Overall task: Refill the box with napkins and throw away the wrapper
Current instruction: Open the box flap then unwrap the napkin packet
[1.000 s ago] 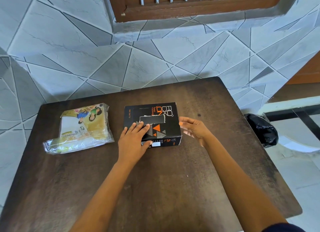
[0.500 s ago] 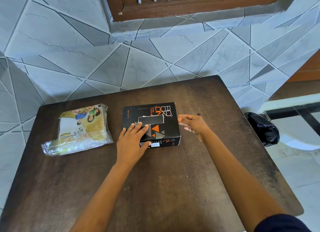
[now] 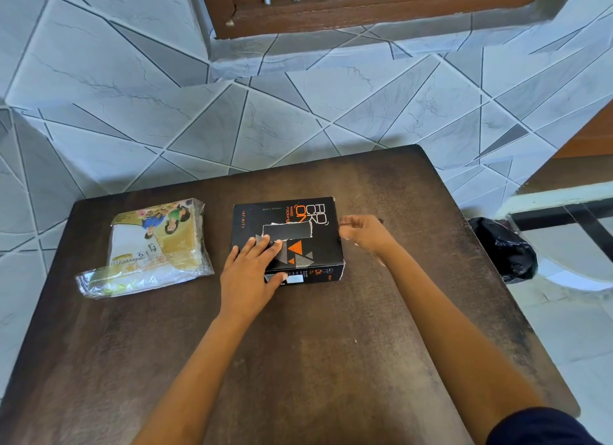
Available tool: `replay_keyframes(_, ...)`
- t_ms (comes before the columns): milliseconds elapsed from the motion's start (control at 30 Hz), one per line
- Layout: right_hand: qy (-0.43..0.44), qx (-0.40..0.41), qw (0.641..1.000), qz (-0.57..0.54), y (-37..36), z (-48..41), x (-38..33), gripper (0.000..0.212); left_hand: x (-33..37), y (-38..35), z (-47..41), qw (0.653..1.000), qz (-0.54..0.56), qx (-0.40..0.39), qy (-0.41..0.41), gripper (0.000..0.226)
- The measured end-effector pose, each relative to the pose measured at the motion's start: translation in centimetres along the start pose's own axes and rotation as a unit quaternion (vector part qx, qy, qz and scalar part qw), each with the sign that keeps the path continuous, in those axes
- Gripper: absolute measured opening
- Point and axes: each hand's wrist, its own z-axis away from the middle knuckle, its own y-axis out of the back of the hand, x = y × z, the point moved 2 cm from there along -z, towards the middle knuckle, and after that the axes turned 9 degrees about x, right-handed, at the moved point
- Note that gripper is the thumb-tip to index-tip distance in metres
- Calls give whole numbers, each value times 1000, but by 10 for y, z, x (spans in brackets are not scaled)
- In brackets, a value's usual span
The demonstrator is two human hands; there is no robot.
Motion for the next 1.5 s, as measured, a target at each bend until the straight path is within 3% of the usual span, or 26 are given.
replay_keyframes(167,32,15,999,14,-1,0,-7,68,-1,0,0,1000,8,1,1,59)
replay_keyframes(333,83,12,996,-16,0,9,-4,61,-1,-1,1,1000,12,4,3,59)
replay_keyframes(533,131,56,978,149,-3,8,-7,54,-1,0,1,1000,14,-1,4,59)
replay_keyframes(733,156,87,933,311,7,19,-2,49,0,0,0,1000,18,-2,8,59)
replay_keyframes(833,115,102,918,366,33,11,20,41,-1,-1,1,1000,19,-1,11,58)
replay_keyframes(933,42,23,953,298,46,10,48,47,-1,-3,0,1000,14,9,8,58)
replay_keyframes(1033,54,13,965,258,30,12,61,56,1,-3,-1,1000,6,14,9,58)
replay_keyframes(1233,65,91,895,432,25,3,80,60,3,-4,-2,1000,2,18,14,58)
replay_keyframes(1333,57,104,888,444,25,-3,70,60,7,-5,-6,1000,-12,12,22,58)
replay_keyframes(1400,82,124,900,410,23,-3,57,57,9,-7,-12,1000,-20,9,22,59)
replay_keyframes(1500,197,147,915,319,7,11,30,51,13,-8,-26,999,-7,6,31,58)
